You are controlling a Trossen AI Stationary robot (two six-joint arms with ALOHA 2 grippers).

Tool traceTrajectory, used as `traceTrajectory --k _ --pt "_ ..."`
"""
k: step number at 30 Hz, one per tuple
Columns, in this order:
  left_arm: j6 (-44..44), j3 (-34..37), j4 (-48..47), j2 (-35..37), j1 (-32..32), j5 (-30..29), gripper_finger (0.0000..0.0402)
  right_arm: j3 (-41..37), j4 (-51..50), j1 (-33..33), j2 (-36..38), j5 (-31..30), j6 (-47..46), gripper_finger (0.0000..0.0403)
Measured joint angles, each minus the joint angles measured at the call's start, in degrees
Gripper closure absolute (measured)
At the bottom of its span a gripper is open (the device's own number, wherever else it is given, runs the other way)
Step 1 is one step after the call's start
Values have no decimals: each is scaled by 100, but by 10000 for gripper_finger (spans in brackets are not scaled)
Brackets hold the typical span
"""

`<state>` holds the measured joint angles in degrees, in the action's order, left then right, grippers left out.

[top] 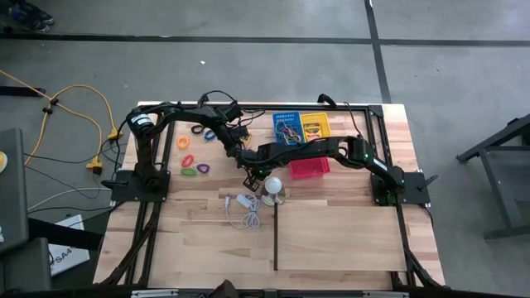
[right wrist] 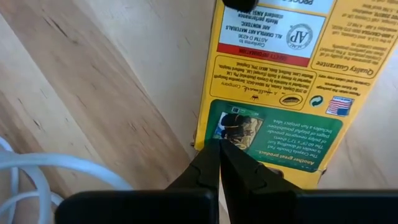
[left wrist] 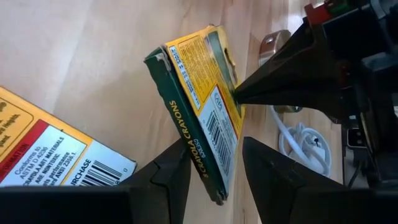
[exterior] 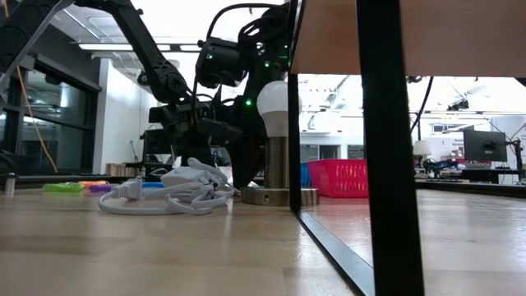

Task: Pick & Place Office Desk Supplies
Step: Stack the right yellow crayon box on top of the yellow crayon box

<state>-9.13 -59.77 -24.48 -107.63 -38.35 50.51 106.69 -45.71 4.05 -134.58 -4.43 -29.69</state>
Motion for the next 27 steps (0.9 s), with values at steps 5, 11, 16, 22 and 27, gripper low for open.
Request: traceTrajectory --k 5,11,16,22,27 --pt "17 0 104 0 68 163 261 0 -4 -6 0 -11 15 401" --pt "17 0 142 0 70 209 272 -2 -4 -25 0 -61 15 401" --pt "25 0 193 0 70 227 307 -2 -4 -37 -2 -116 15 401" --pt "151 -2 300 0 40 530 339 -2 17 -37 -4 -117 15 401" --pt "168 -2 309 0 29 550 343 -2 26 -37 -7 -122 15 401"
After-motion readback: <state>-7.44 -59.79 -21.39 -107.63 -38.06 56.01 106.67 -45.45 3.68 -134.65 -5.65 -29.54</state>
